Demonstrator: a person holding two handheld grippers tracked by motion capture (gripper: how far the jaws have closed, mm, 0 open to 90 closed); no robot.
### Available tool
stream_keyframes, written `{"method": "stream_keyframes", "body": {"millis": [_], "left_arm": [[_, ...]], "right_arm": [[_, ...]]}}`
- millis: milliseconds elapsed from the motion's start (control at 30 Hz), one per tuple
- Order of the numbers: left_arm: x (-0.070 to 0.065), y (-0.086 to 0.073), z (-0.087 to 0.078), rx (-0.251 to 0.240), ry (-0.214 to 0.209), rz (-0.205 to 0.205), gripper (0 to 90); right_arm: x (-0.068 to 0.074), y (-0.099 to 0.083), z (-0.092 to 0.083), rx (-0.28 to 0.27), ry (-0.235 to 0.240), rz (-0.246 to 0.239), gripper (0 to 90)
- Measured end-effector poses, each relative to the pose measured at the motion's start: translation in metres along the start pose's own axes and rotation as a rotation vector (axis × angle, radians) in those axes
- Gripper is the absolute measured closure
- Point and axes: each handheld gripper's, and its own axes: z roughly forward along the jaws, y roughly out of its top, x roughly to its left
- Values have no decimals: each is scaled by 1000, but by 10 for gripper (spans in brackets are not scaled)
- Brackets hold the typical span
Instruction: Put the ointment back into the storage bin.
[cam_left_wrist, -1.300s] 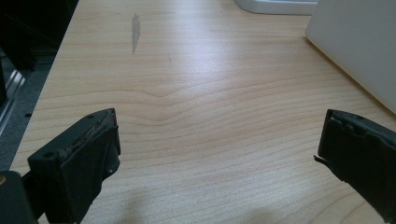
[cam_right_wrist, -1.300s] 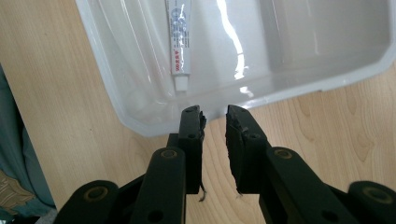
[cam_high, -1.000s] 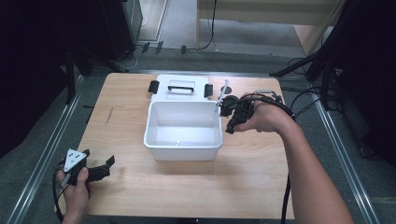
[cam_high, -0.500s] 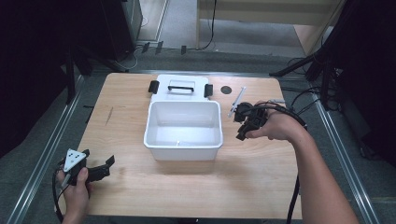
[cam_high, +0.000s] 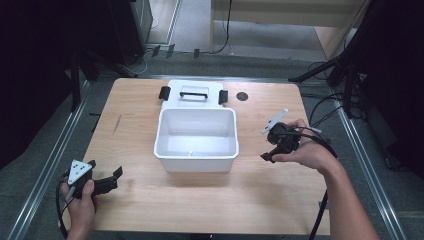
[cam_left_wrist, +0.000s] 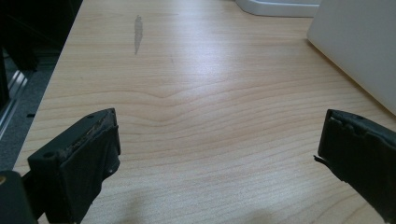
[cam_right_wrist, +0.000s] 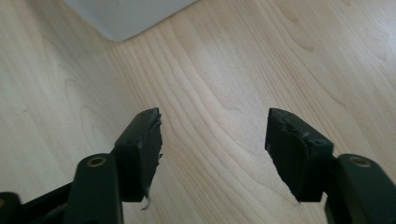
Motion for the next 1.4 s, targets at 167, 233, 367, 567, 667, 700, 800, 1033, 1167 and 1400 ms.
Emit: {"method": "stream_keyframes", "body": {"millis": [167,233,367,567,667,700,800,1033,1167,1400], "left_arm": [[0,0,0,-3,3,0,0],[0,0,0,-3,3,-1,0],[0,0,0,-5,3,-2,0],[0,0,-1,-6,5,-2,0],[0,0,-1,-6,5,-2,0],[0,0,-1,-6,5,-2,0],[0,0,-1,-7,6,-4,0],[-1,-1,-1,-10,9,-3,0],[-1,-1,-1,-10,10,-1,0],[0,-1,-1,-13,6,-6,0]], "right_arm": [[2,-21,5,-96,-63,72,140],[4,-30,7,-140,-88,103,109],[7,-47,13,-217,-135,185,19],[9,-71,20,-309,-170,275,0],[14,-93,25,-367,-217,332,0],[15,-98,26,-375,-236,345,0],[17,-113,29,-410,-273,407,0],[21,-149,35,-496,-286,492,0],[24,-162,39,-515,-294,512,0],[30,-190,41,-542,-317,568,0]]}}
